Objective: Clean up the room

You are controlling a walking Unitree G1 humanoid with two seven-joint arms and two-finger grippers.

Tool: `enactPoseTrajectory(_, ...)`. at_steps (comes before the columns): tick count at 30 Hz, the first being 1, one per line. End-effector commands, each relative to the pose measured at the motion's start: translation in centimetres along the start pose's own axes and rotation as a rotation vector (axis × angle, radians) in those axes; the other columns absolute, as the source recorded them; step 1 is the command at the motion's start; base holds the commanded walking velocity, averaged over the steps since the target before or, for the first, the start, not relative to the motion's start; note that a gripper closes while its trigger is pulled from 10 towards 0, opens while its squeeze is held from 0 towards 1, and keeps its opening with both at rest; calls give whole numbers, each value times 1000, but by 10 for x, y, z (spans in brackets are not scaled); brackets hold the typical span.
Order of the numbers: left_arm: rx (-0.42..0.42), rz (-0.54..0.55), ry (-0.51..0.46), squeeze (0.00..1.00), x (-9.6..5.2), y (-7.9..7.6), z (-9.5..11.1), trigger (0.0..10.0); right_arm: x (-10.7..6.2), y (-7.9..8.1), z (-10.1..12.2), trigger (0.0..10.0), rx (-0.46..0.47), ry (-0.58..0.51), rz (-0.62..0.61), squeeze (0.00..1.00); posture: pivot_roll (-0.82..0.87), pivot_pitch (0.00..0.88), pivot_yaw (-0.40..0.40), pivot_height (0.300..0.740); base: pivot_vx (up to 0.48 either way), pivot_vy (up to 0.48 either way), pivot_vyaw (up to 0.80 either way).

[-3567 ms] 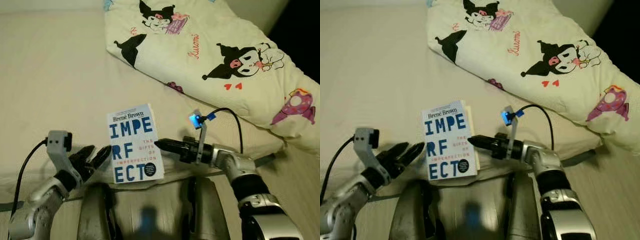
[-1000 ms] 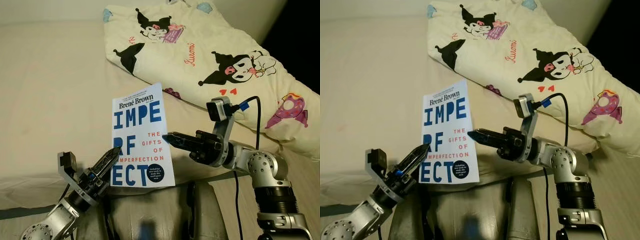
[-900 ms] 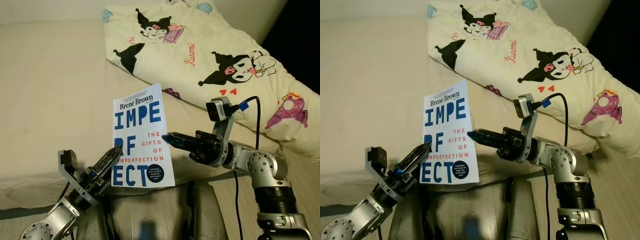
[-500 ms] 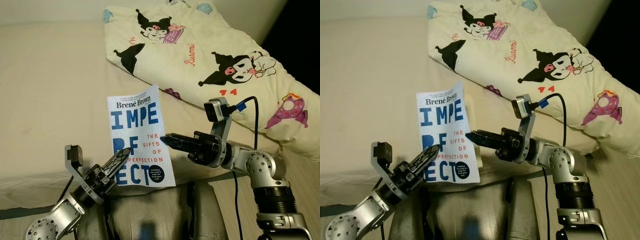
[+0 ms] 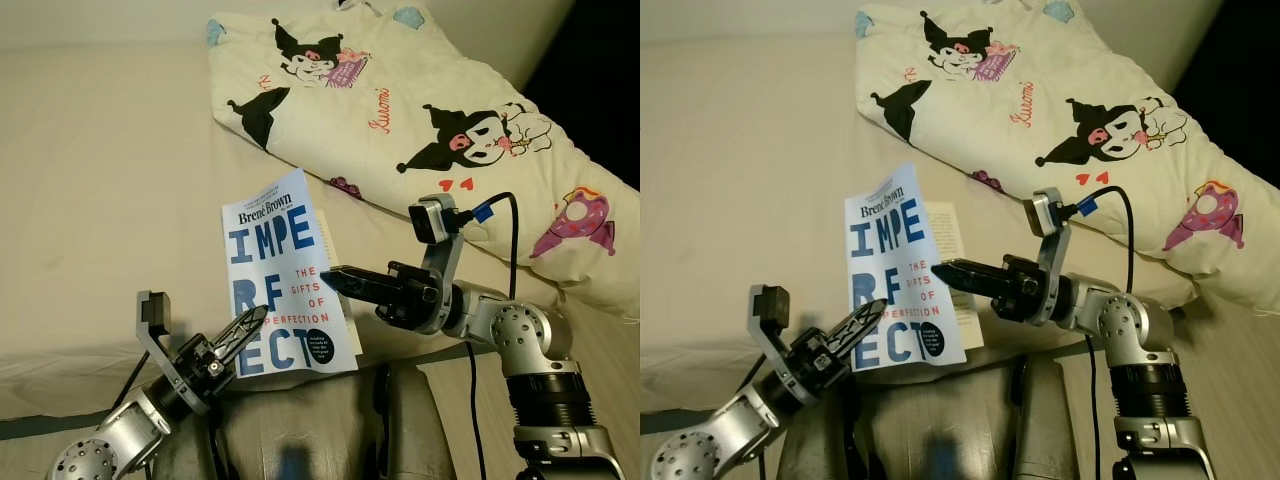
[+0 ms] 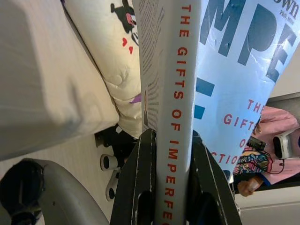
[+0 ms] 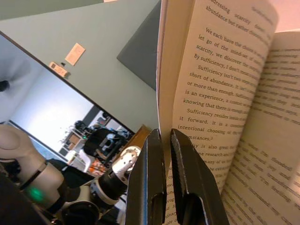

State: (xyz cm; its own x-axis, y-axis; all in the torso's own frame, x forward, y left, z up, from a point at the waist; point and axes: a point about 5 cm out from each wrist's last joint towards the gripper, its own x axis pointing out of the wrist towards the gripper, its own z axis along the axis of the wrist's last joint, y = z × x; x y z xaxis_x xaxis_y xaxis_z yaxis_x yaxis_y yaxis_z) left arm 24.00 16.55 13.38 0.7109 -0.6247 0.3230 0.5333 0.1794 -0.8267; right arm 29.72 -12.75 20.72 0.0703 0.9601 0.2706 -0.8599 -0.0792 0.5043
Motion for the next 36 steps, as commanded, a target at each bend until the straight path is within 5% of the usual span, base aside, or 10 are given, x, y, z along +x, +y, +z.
enactPoseTrajectory(1, 33, 33, -39, 0, -7, 2, 10, 0, 5, 2, 0, 3843, -26, 12, 30, 0, 11, 256, -16, 519, 0, 0, 0)
enactPoseTrajectory(4, 56, 33, -64, 0, -8, 2, 19, 0, 6, 0, 1, 10000, -55, 18, 4, 39, 11, 256, -16, 519, 0, 0, 0)
enactPoseTrajectory(5, 65, 34, -74, 0, -9, 2, 24, 0, 5, -2, 2, 10000, -68, 16, -18, 1000, 11, 253, -16, 519, 0, 0, 0)
enactPoseTrajectory(12, 82, 31, -91, 0, -9, 2, 30, 0, -4, -9, 12, 10000, -130, -17, -119, 992, 6, 242, -13, 519, 0, 0, 0)
enactPoseTrajectory(14, 91, 30, -96, 0, -9, 2, 33, 0, -16, -18, 25, 10000, -229, -62, -272, 0, 6, 242, -13, 519, 0, 0, 0)
enactPoseTrajectory(21, 179, 80, -115, 0, -11, 4, 43, 0, -52, -26, 66, 10000, -342, -273, -527, 0, -1, 235, -12, 519, 0, 0, 0)
enactPoseTrajectory(22, 362, 240, -184, 0, -5, 5, 61, 3765, -62, -28, 79, 10000, -429, -310, -720, 0, -22, 218, -14, 519, 0, 0, 0)
enactPoseTrajectory(25, 447, 321, -218, 0, -2, 5, 68, 3765, -63, -31, 79, 10000, -467, -295, -816, 0, -22, 218, -14, 519, 0, 0, 0)
enactPoseTrajectory(26, 541, 429, -245, 0, 0, 7, 74, 10000, -60, -37, 72, 10000, -482, -263, -899, 0, -26, 206, -13, 519, 0, 0, 0)
enactPoseTrajectory(36, 791, 816, -317, 0, -2, 13, 82, 10000, -4, -47, -8, 10000, -525, -10, -992, 0, -49, 167, -18, 519, 0, 0, 0)
